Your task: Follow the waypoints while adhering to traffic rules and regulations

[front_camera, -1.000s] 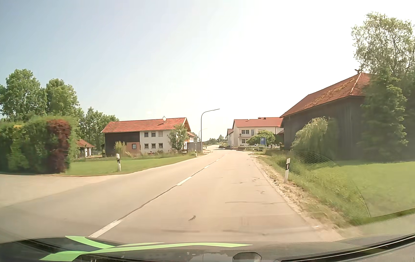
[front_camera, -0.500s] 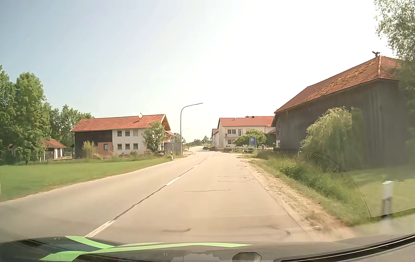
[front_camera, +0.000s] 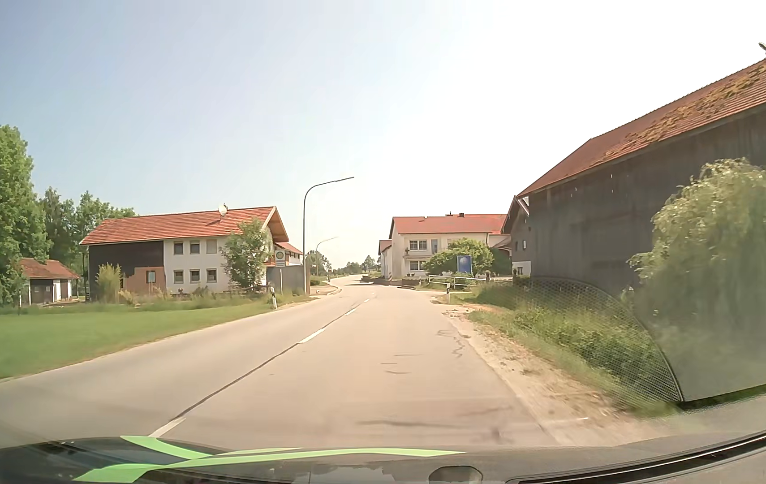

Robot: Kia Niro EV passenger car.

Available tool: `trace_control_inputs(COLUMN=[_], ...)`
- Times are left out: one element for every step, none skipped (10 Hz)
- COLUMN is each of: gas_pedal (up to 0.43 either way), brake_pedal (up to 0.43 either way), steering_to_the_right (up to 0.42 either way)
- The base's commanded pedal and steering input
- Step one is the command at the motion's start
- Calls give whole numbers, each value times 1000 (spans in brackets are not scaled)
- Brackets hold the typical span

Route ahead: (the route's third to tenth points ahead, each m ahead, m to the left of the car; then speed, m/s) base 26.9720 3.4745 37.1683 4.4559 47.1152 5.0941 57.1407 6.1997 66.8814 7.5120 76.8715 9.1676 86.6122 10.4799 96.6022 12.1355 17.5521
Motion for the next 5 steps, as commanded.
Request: trace_control_inputs(gas_pedal=[197,189,138,87,79], brake_pedal=[0,0,0,0,0], steering_to_the_right=[-2,-7,-10,-10,-10])
